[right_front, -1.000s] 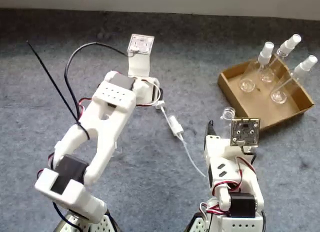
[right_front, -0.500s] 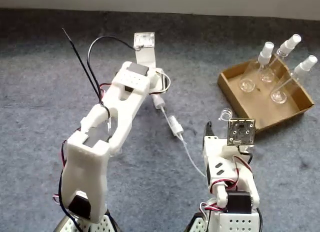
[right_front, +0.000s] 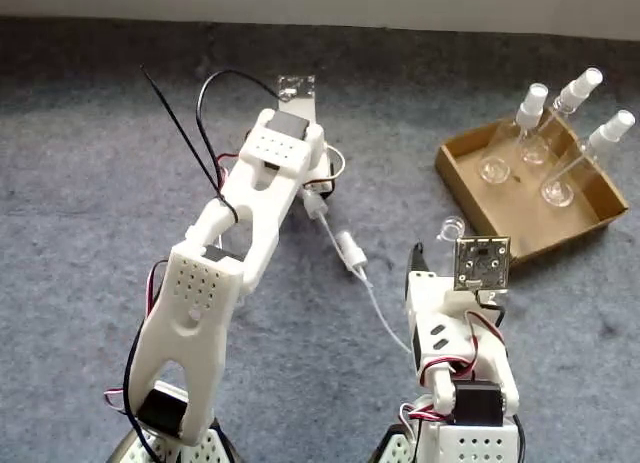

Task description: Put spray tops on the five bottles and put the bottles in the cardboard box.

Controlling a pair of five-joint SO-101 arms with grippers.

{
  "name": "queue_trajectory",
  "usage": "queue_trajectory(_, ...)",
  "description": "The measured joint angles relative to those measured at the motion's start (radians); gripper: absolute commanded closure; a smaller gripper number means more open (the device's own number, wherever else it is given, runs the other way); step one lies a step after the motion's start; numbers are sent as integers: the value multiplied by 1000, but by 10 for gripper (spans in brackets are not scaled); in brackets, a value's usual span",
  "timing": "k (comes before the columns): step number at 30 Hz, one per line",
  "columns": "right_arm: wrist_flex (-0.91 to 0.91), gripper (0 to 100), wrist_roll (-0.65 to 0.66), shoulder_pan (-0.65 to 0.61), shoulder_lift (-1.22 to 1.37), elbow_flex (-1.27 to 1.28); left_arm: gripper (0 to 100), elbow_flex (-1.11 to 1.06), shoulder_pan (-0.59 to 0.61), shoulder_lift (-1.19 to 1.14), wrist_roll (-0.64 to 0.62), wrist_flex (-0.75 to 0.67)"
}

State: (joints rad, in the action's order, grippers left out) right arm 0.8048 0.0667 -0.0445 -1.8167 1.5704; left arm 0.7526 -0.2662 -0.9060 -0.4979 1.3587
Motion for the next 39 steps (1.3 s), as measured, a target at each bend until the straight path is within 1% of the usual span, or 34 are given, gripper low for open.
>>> queue_trajectory(2,0,872,0,0,0,0,854,37,0,-20,-23,25)
queue_trajectory(6,0,872,0,0,0,0,849,95,0,-40,-110,87)
queue_trajectory(11,0,872,0,0,0,0,743,155,0,-44,-123,172)
queue_trajectory(13,0,872,0,0,0,0,735,161,0,-44,-127,195)
queue_trajectory(24,0,872,0,0,0,0,837,161,-5,-44,-129,210)
queue_trajectory(30,0,872,0,0,0,0,923,161,-12,-44,-129,210)
queue_trajectory(39,0,872,0,0,0,0,928,201,-58,-129,-130,212)
